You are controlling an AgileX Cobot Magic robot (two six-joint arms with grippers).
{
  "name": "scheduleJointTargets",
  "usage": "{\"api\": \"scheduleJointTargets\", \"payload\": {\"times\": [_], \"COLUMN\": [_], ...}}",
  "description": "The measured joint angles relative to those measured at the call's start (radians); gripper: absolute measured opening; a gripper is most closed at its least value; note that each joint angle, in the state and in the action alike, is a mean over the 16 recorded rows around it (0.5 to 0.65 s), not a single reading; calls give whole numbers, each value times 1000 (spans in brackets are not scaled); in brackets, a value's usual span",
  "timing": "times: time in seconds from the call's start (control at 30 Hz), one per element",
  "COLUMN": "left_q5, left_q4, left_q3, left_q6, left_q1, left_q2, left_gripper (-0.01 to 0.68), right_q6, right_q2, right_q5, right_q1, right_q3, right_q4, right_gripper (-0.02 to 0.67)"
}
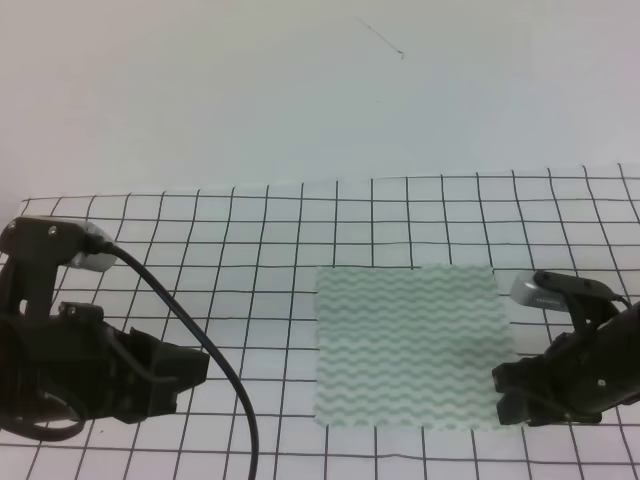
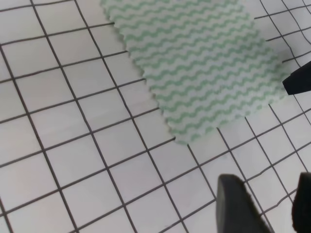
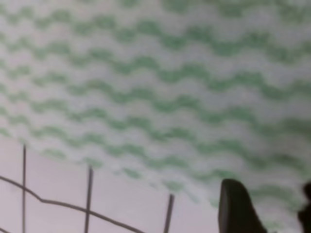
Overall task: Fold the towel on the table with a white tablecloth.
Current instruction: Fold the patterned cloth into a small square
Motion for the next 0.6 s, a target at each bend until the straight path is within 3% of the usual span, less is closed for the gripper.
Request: {"api": "scheduleJointTargets", "payload": {"times": [0.23, 0.6], "left_q5": [0, -7], "left_q4": [0, 0], "left_q3": [0, 0], "left_q6": [0, -2], "left_q1": [0, 0], "left_q2": [0, 0], "left_gripper": [248, 248], "right_q6": [-34, -52], "right_q2": [3, 3], "right_q5": [-4, -20], "right_q1": [0, 1], "right_q3": [0, -7], "right_q4": [43, 60], "right_gripper": [256, 82]}}
